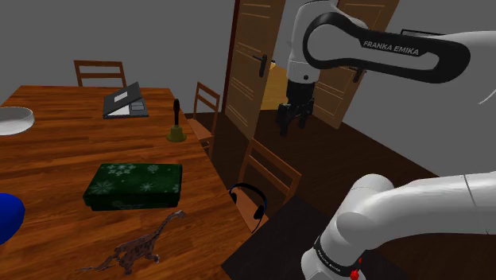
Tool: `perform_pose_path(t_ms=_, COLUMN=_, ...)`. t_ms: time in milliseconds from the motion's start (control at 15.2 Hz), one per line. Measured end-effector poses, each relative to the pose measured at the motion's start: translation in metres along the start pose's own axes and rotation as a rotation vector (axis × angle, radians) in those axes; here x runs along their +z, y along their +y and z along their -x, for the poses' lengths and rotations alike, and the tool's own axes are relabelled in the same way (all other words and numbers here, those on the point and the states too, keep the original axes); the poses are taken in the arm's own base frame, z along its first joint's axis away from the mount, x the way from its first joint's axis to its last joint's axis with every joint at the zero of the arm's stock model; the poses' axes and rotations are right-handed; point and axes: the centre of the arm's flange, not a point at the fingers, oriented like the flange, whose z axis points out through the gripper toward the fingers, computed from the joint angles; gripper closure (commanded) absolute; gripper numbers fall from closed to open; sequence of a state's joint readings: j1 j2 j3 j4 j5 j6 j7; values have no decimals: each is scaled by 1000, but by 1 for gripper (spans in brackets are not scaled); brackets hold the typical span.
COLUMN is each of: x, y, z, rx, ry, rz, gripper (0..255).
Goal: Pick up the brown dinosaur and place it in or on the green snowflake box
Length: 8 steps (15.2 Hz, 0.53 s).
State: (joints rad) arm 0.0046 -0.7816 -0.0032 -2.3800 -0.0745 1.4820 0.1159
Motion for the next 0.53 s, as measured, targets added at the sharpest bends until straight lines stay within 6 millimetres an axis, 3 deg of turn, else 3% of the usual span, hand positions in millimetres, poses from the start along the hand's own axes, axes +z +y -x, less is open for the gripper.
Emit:
perform_pose_path(t_ms=132, x=3, y=-3, z=-4, rx=-11, ry=-1, rz=0, gripper=0)
perform_pose_path(t_ms=528, x=37, y=-52, z=-50, rx=-143, ry=-10, rz=-4, gripper=0)
